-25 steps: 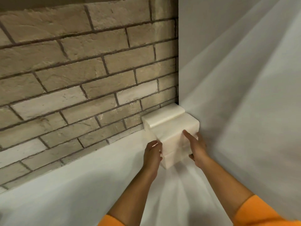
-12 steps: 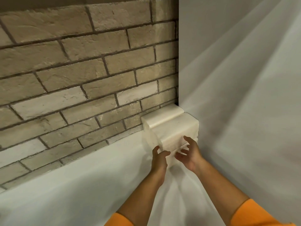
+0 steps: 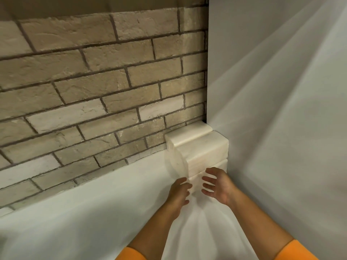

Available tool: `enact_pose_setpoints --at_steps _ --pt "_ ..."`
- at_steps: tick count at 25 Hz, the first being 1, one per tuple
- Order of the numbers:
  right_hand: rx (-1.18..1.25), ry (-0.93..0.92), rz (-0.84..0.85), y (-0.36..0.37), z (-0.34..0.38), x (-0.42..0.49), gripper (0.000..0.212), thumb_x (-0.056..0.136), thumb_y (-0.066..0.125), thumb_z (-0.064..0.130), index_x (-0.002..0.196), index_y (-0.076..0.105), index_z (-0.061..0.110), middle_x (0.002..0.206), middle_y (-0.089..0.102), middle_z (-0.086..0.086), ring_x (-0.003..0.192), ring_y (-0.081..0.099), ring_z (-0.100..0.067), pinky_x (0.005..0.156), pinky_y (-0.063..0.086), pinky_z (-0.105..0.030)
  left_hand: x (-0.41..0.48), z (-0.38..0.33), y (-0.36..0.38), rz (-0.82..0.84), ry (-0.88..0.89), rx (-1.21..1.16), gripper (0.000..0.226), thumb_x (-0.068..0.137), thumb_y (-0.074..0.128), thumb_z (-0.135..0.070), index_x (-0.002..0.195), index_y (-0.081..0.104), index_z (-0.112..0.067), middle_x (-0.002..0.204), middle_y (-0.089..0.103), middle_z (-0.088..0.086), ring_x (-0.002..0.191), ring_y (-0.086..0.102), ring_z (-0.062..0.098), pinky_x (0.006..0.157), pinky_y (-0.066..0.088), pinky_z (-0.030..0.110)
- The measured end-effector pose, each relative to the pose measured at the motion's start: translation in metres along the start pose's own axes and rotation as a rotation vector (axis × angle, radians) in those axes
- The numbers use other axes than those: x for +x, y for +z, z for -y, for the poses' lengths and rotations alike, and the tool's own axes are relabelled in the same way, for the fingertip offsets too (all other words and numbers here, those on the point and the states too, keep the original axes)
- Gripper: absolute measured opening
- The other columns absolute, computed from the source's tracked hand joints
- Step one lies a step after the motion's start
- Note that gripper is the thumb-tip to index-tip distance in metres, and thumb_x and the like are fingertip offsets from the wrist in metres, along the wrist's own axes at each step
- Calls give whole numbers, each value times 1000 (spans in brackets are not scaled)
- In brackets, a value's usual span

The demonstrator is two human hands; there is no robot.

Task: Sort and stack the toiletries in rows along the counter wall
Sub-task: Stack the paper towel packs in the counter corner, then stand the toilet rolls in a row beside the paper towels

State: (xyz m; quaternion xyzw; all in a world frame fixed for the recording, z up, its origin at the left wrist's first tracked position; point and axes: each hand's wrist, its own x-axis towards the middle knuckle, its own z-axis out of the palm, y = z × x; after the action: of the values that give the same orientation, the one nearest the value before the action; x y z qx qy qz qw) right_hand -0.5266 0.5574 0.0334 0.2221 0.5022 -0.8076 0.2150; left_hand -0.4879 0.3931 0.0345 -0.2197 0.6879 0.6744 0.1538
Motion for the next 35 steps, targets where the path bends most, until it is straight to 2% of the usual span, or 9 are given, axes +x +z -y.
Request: enact_pose_setpoints --at_steps 5,11,17,20,23,27,30,35 --pt "-38 21 78 19 -23 -31 32 92 63 34 115 68 13 123 71 -17 109 65 -38 94 54 -50 -41 20 -30 -45 34 19 21 97 56 -27 116 65 -21 108 74 2 100 70 23 92 57 42" --pt "-91 99 212 59 -66 -74 35 94 58 36 120 68 14 119 75 -14 116 66 -36 95 51 -47 -93 55 -95 -316 185 -18 16 94 60 -14 98 74 -20 95 78 -1 87 74 20 75 54 31" --pt "-277 142 288 113 -125 -107 29 94 59 33 114 71 14 115 76 -14 106 68 -32 92 51 -45 -154 96 -172 -472 207 -60 16 92 61 -14 95 75 -20 89 77 -2 84 72 23 73 52 32" --pt "-415 109 288 134 -157 -120 24 95 60 29 111 72 15 104 77 -11 99 69 -31 85 52 -43 -186 123 -207 -429 142 -26 16 88 63 -28 97 75 -23 94 77 -4 88 72 22 73 51 29" --pt "-579 34 288 161 -188 -132 19 95 63 27 108 71 16 101 77 -10 90 70 -28 78 53 -39 -216 150 -245 -392 66 16 14 94 63 -26 99 76 -27 99 77 -6 91 73 18 76 51 26" --pt "-688 -7 299 201 -233 -151 18 97 62 27 110 69 17 105 76 -11 87 70 -25 72 52 -33 -254 180 -299 -430 70 37 12 95 64 -26 97 76 -27 100 76 -5 88 73 15 75 50 21" --pt "-775 21 351 236 -272 -173 17 97 63 28 108 69 17 106 76 -12 83 69 -23 73 50 -34 -283 200 -345 -463 78 52 12 96 64 -26 96 75 -28 100 76 -6 86 72 13 74 49 18" --pt "-941 31 445 300 -350 -209 16 88 67 28 102 71 22 99 76 -8 76 66 -17 69 46 -30 -328 236 -427 -541 100 113 13 95 64 -27 93 75 -34 95 75 -9 83 70 5 76 50 18"
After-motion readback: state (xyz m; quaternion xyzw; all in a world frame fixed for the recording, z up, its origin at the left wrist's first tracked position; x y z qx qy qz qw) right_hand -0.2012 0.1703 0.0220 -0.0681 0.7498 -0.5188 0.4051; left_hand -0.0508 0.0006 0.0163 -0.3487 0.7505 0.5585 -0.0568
